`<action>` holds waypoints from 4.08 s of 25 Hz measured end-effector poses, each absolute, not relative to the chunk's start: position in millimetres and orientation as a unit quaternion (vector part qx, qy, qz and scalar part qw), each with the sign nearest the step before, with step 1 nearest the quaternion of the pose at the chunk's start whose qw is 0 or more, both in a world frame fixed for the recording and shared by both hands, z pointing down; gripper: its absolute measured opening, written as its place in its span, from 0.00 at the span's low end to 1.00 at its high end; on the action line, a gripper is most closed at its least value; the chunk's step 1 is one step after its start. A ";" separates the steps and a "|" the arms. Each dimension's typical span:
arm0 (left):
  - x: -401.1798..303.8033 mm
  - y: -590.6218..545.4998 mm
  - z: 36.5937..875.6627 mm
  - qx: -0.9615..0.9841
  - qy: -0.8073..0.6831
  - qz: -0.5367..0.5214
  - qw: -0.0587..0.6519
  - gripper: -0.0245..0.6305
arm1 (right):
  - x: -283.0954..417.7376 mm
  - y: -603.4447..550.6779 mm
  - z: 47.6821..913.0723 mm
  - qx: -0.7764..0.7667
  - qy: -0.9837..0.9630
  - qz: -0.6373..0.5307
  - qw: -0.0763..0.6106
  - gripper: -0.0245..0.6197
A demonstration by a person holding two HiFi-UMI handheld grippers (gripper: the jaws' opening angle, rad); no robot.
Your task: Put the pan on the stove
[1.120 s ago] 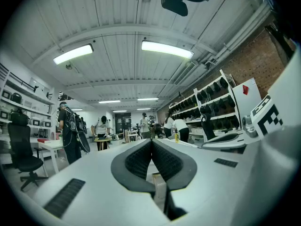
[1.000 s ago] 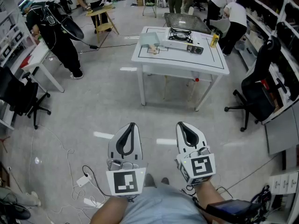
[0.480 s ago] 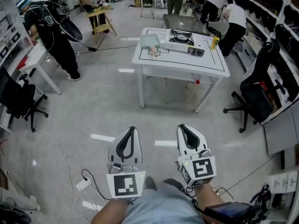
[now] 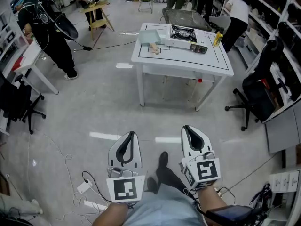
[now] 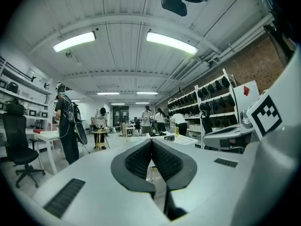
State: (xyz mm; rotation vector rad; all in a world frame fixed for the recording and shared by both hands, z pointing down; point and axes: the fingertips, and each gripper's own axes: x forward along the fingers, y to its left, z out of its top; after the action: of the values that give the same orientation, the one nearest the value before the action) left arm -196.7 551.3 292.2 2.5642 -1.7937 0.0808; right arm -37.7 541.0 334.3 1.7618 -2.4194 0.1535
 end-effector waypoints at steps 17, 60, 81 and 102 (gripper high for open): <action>-129.3 383.7 294.4 0.815 -0.574 0.081 -0.013 0.07 | 17.6 375.4 365.7 0.567 -0.814 0.112 0.052 0.12; -165.5 22.8 312.8 0.803 -0.592 0.075 0.011 0.07 | -6.9 21.2 383.3 0.554 -0.819 0.135 0.060 0.12; -179.0 -94.5 269.7 0.822 -0.568 0.025 -0.037 0.07 | -23.9 -95.4 330.9 0.578 -0.812 0.071 0.036 0.12; -129.6 -228.1 396.0 0.797 -0.582 0.147 0.061 0.07 | 20.2 -195.8 510.8 0.480 -0.792 0.377 0.035 0.12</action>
State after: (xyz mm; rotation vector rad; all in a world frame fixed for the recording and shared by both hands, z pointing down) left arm -129.6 -228.1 396.0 2.4121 -1.7623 0.4460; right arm 20.2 -195.8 510.8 1.4752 -2.4339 1.1577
